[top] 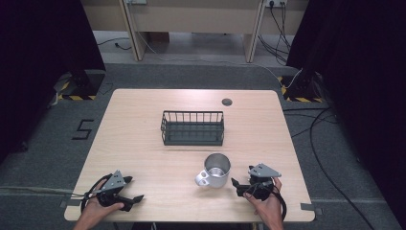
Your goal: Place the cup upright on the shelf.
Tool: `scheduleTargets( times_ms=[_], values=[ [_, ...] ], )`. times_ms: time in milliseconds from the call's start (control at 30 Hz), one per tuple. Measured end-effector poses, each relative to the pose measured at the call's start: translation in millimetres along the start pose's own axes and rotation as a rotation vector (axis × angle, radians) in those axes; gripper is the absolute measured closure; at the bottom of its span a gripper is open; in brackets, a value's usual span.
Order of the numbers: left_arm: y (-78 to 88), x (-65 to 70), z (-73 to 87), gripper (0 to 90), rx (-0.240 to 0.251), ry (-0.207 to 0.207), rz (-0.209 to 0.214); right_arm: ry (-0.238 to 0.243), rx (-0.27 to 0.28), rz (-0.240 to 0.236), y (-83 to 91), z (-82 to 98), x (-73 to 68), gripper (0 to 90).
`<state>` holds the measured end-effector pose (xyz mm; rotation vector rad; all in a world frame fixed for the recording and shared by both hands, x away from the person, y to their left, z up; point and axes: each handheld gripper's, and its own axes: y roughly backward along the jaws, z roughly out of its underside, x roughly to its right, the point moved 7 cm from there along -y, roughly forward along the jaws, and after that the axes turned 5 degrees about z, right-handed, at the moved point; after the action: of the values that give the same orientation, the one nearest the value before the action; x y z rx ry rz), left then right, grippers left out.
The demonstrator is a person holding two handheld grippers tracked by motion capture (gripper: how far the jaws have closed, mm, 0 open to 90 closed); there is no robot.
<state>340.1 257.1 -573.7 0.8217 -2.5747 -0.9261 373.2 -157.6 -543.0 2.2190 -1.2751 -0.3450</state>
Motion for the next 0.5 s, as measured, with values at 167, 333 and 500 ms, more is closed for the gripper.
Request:
scheduleTargets(
  times_ms=[167, 333, 500],
  values=[
    [-0.1, 0.0, 0.0, 13.5, 0.001, 0.000, 0.000, 0.019, 0.035, -0.021, 10.5, -3.5, -6.6, 15.6],
    [-0.1, 0.0, 0.0, 13.5, 0.001, 0.000, 0.000, 0.040, 0.076, -0.041, 20.5, -10.4, -14.6, 15.4],
    [0.0, 0.0, 0.0, 13.5, 0.000, 0.000, 0.000, 0.058, 0.105, -0.055, 27.1, -17.1, -21.8, 15.3]
  ],
)
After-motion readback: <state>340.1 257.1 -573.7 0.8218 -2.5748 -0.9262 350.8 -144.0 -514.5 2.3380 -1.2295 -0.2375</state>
